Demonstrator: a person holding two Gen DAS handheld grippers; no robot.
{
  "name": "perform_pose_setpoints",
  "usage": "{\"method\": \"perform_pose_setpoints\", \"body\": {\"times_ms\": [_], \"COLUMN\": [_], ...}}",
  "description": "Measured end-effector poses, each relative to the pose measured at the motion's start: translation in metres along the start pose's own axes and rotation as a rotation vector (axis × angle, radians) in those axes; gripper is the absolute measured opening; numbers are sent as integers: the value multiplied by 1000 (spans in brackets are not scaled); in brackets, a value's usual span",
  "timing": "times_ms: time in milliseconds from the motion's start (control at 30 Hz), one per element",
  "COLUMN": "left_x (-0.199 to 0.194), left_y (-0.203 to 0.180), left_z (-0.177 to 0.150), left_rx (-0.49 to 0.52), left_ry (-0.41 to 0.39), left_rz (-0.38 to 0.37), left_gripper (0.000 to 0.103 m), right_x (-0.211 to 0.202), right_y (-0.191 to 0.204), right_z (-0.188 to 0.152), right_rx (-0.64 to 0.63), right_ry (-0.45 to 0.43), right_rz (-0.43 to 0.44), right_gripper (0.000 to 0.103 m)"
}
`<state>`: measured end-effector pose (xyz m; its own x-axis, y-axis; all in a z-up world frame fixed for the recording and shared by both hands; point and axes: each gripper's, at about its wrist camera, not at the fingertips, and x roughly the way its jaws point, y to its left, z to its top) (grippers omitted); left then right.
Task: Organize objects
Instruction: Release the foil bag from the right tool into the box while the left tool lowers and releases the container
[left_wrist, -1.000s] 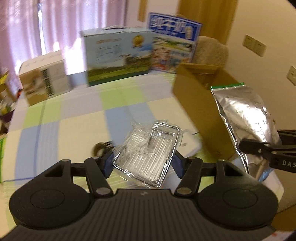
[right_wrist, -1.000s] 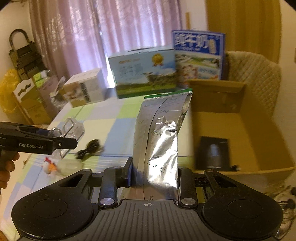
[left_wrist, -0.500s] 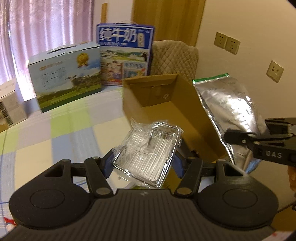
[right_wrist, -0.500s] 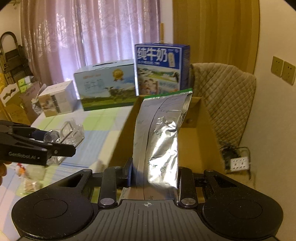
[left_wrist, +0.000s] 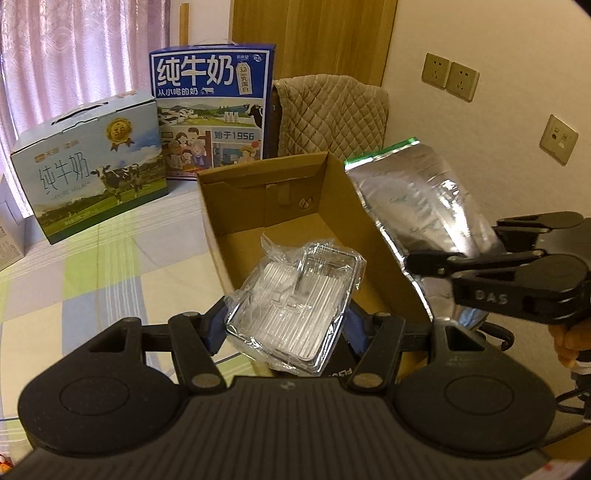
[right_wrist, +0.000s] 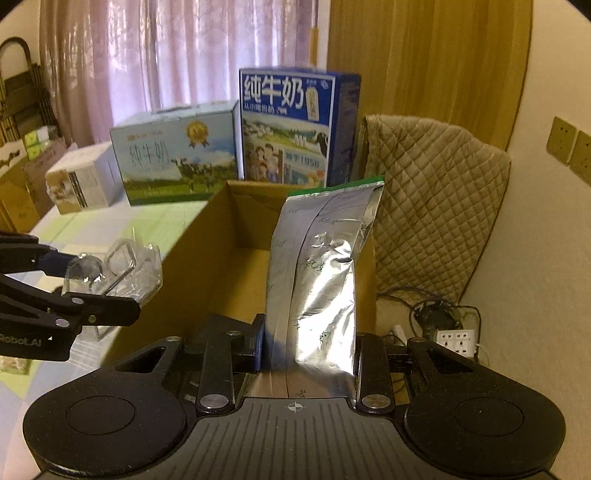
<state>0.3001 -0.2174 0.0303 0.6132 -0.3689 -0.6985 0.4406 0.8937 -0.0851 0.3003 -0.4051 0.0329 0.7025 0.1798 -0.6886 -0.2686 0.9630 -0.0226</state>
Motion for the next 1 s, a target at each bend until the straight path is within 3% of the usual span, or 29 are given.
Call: {"method": "perform_pose_setpoints", "body": {"times_ms": [267,1000], "left_x": [19,71], "left_y": [-8,-12], "left_z": [8,25], "left_rx": [1,24], "left_ry": [28,93], "left_rz": [17,37], "left_gripper": [58,58], "right_x": [34,65], "right_y": [-15,-35], "right_z": [-2,-4], "right_rx": [9,42], "right_ry": [48,100], "right_rz": [1,74], "right_gripper": [30,30]}}
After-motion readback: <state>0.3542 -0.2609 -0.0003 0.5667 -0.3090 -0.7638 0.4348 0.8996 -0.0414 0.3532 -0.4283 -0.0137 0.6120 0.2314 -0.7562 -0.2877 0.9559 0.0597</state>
